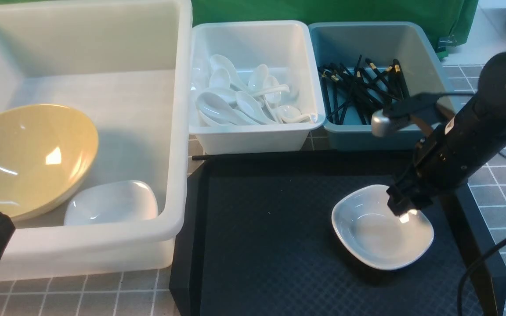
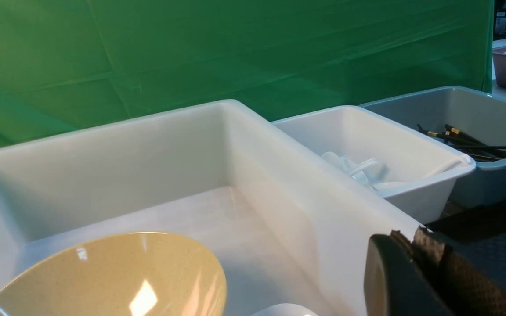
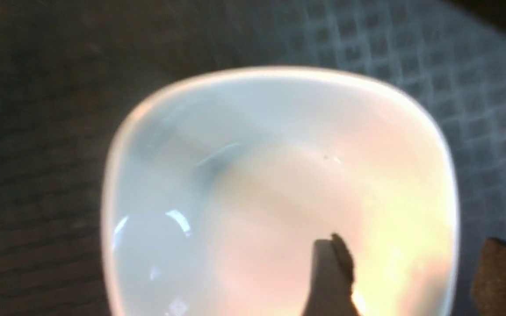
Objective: On grey table put chopsticks spoon bowls plates into blue grey white boxes.
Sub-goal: 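Reach for and grasp the small white dish on the black tray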
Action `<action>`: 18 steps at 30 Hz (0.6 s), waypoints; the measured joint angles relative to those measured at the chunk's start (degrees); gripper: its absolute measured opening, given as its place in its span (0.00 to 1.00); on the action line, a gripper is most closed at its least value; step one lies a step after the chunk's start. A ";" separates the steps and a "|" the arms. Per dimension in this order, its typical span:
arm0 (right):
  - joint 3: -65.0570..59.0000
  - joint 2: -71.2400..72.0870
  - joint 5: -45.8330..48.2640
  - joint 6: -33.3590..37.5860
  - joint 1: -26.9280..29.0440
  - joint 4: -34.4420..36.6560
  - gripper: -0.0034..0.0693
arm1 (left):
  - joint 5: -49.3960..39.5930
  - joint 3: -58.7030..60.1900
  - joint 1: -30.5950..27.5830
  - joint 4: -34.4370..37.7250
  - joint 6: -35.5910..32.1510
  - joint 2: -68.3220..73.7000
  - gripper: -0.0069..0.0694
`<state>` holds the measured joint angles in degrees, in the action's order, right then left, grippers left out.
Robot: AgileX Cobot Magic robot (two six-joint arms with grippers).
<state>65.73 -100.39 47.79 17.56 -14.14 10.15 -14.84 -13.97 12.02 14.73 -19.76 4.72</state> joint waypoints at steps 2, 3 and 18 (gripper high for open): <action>0.00 -2.40 -0.63 -0.28 0.00 0.00 0.70 | 0.08 0.00 0.00 0.00 0.00 0.00 0.11; 0.00 -3.51 -0.64 -0.65 0.00 0.13 0.70 | 0.08 0.00 0.00 0.00 0.00 0.00 0.11; 0.19 4.07 0.99 -1.30 0.11 3.56 0.13 | 0.54 0.00 0.00 -0.45 -0.37 0.00 0.11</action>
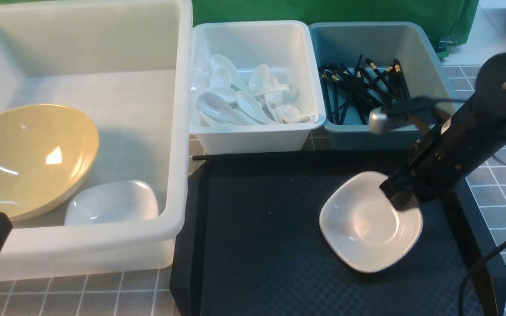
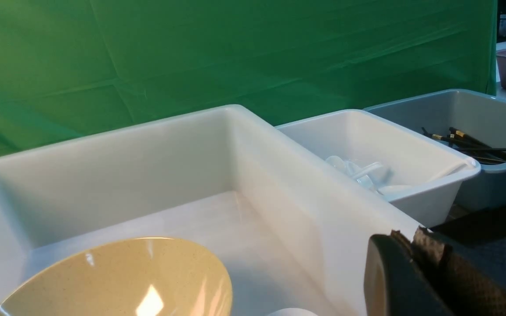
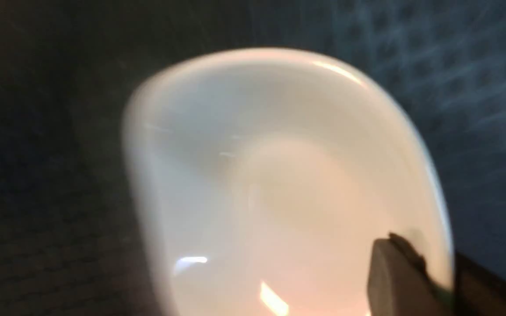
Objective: On grey table put chopsticks spoon bowls plates into blue grey white boxes.
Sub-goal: 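Reach for and grasp the small white dish on the black tray, then place the white bowl into the white bin on top of the stacked bowls with the right gripper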
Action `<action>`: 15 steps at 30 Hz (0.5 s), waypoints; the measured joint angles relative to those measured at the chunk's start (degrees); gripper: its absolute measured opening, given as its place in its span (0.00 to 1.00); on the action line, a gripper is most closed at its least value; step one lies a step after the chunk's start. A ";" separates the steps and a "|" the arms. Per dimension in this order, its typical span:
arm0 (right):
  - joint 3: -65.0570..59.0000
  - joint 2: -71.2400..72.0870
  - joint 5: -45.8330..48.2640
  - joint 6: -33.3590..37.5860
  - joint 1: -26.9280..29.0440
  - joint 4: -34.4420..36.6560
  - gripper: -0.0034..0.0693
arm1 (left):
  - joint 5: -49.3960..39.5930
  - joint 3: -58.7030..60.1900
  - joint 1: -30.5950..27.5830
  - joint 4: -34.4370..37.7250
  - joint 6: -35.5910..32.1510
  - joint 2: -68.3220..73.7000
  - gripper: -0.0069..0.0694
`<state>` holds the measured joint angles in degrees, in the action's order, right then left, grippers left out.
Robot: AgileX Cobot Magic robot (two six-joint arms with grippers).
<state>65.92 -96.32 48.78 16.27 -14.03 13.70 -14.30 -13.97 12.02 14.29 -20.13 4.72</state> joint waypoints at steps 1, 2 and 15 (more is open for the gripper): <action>0.41 1.83 0.39 0.22 0.00 0.32 0.13 | 0.00 0.00 0.00 0.00 0.00 0.00 0.11; 1.56 4.52 0.99 0.48 -0.06 0.46 0.13 | 0.16 0.00 0.00 0.00 0.00 0.00 0.11; 43.81 -1.20 1.26 2.31 -22.51 -1.41 0.13 | 1.70 0.00 0.00 -0.18 -0.05 0.00 0.11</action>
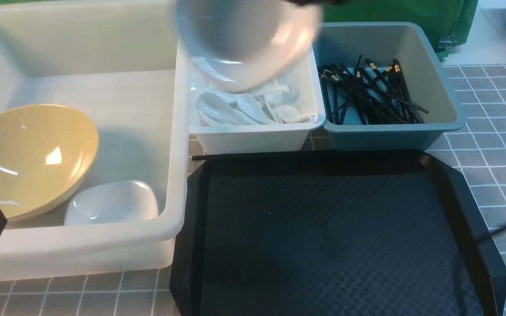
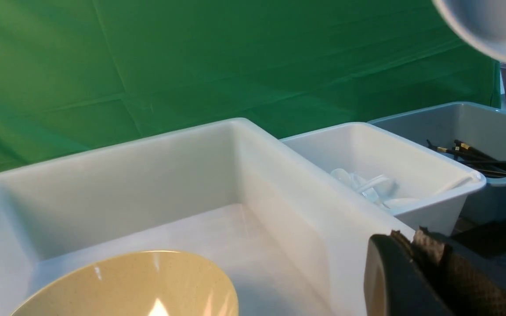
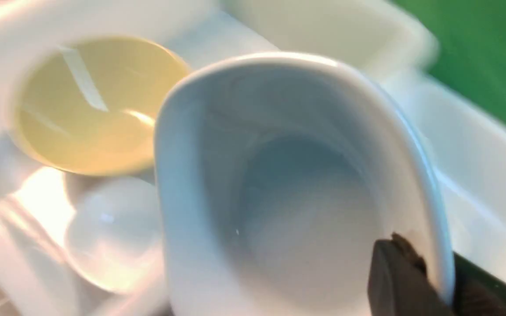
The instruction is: On grey table put chopsticks spoon bowls plates into blue grey white boxes.
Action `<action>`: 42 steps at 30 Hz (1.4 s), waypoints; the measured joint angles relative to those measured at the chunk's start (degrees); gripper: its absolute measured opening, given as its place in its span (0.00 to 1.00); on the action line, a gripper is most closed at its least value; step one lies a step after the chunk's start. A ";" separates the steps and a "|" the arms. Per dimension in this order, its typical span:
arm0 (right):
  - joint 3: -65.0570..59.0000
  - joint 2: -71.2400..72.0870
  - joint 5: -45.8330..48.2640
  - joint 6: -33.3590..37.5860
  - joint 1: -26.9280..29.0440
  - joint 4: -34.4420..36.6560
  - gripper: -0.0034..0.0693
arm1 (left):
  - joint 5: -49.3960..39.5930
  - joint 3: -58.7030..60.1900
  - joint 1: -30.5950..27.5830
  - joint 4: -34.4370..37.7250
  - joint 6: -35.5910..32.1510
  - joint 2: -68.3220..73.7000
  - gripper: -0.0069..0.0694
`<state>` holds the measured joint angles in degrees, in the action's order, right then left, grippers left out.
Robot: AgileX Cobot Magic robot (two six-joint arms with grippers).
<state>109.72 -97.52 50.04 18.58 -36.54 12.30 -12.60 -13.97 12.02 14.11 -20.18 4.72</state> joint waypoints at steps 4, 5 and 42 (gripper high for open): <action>14.67 -14.47 6.05 0.38 -7.67 -6.73 0.13 | 0.00 0.00 0.00 0.00 0.05 0.00 0.11; 17.76 -17.95 7.02 0.39 -8.84 -7.64 0.13 | 0.00 0.00 0.00 0.00 0.05 0.00 0.11; 2.19 4.99 21.41 -3.18 6.39 -18.56 0.18 | -0.28 0.00 0.00 0.00 0.05 0.00 0.11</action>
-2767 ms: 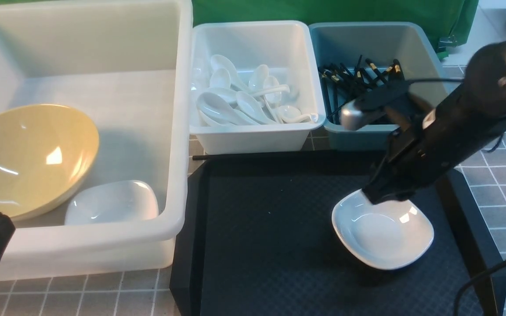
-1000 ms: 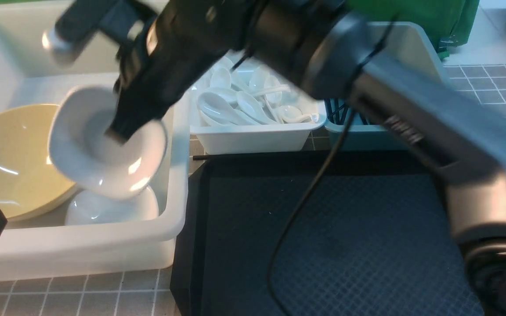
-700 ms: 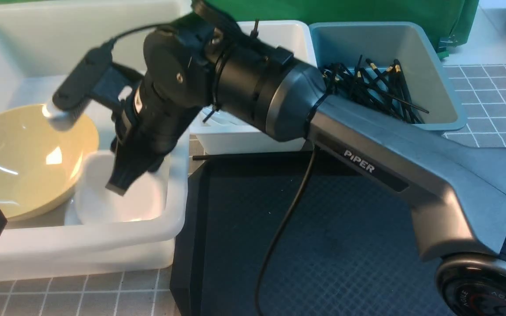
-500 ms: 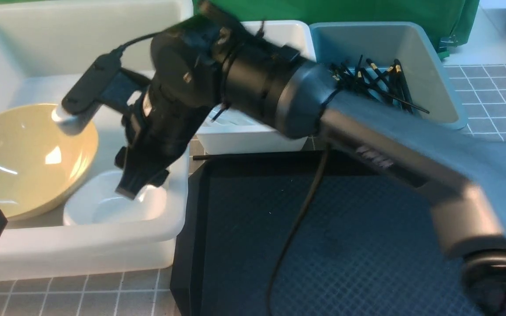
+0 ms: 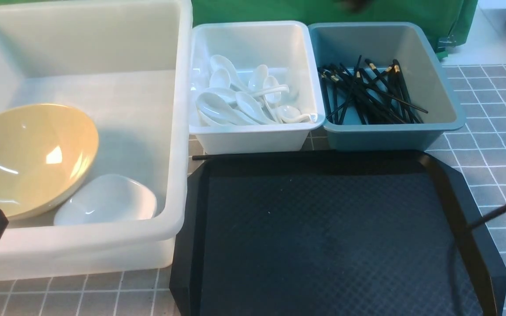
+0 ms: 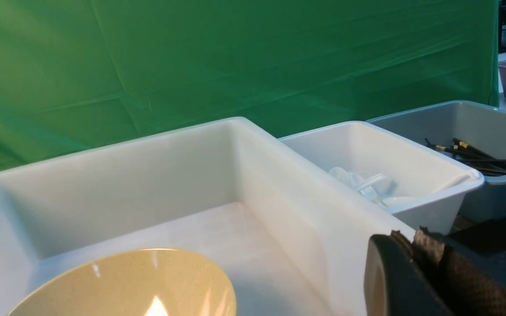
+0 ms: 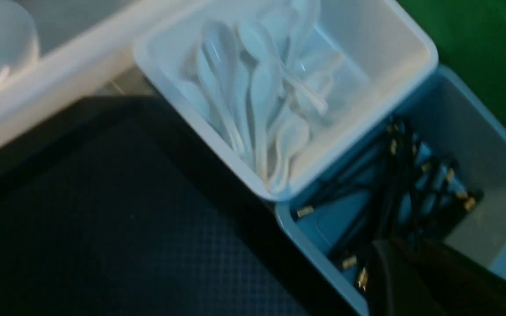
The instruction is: On grey table put chopsticks spoon bowls plates into blue grey white boxes.
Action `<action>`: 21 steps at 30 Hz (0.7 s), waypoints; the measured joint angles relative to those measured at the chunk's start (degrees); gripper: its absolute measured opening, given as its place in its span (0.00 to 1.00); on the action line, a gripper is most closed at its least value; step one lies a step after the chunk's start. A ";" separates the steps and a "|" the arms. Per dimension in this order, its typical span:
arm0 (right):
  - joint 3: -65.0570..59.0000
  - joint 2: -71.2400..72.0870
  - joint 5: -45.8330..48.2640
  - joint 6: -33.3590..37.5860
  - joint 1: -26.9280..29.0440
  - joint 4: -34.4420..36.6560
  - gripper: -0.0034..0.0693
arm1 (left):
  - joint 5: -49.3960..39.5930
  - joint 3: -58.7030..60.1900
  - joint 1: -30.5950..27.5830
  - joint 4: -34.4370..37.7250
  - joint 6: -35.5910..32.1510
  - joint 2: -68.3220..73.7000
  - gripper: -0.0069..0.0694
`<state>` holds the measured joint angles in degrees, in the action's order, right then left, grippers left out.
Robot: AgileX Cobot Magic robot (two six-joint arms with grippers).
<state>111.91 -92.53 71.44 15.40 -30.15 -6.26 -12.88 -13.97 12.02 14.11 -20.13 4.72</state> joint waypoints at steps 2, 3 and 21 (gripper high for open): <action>-6.30 3.65 0.19 -0.67 2.42 -0.06 0.11 | 0.37 0.00 0.00 -0.04 0.00 0.00 0.11; -9.03 5.27 -0.30 -0.87 3.18 -0.13 0.10 | 0.60 0.00 0.00 -0.04 0.00 0.00 0.11; -91.46 58.58 -70.35 -6.39 4.22 0.27 0.09 | 0.19 0.00 0.00 -0.91 -0.22 0.00 0.11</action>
<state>20.45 -33.95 1.10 9.02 -25.93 -5.99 -12.70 -13.97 12.02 13.20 -20.35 4.72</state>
